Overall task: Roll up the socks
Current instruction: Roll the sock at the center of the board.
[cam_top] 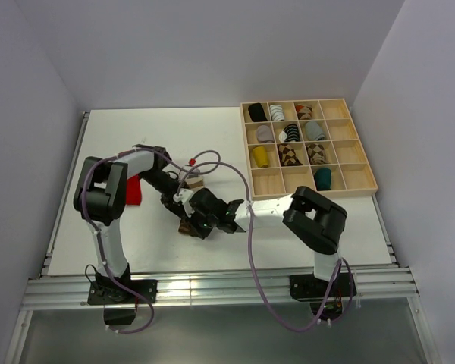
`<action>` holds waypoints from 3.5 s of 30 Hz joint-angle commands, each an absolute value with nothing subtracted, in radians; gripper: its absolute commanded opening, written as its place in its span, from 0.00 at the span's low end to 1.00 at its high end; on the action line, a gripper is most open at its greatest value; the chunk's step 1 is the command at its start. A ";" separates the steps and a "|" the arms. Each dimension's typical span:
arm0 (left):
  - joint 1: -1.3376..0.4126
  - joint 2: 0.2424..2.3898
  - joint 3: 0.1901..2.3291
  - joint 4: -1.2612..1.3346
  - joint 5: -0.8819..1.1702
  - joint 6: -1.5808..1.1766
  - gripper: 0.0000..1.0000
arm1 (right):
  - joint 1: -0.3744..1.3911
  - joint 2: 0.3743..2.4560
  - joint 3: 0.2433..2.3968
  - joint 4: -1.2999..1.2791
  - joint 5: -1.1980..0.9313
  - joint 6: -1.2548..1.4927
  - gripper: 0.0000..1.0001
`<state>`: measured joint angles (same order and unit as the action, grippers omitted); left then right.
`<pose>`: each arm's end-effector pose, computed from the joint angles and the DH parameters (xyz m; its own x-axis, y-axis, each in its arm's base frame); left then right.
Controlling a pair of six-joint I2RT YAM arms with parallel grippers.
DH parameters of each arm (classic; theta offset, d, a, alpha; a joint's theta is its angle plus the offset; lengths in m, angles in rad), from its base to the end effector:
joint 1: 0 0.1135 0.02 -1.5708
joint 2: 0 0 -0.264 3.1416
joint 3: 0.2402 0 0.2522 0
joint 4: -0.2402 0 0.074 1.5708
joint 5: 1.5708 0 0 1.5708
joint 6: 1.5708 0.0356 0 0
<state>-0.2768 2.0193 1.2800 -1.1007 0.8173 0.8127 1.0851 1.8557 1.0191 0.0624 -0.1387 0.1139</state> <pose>0.3101 -0.1151 0.1359 -0.6373 0.6975 -0.3277 0.6736 0.2976 -0.6765 0.1735 0.3392 0.1488 -0.4291 -0.5717 -0.6994 -0.8789 0.4428 0.1773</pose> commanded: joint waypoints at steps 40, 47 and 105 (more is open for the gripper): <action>-0.776 1.061 0.380 -0.009 0.026 0.730 0.60 | 0.696 2.335 1.543 -0.472 -0.954 0.331 0.08; -0.816 1.161 0.363 0.118 0.005 0.727 0.59 | 0.690 2.342 1.563 -0.502 -0.960 0.321 0.08; -0.434 1.971 1.189 -1.077 0.799 0.894 0.00 | 0.972 1.221 0.638 0.149 -0.009 0.196 0.57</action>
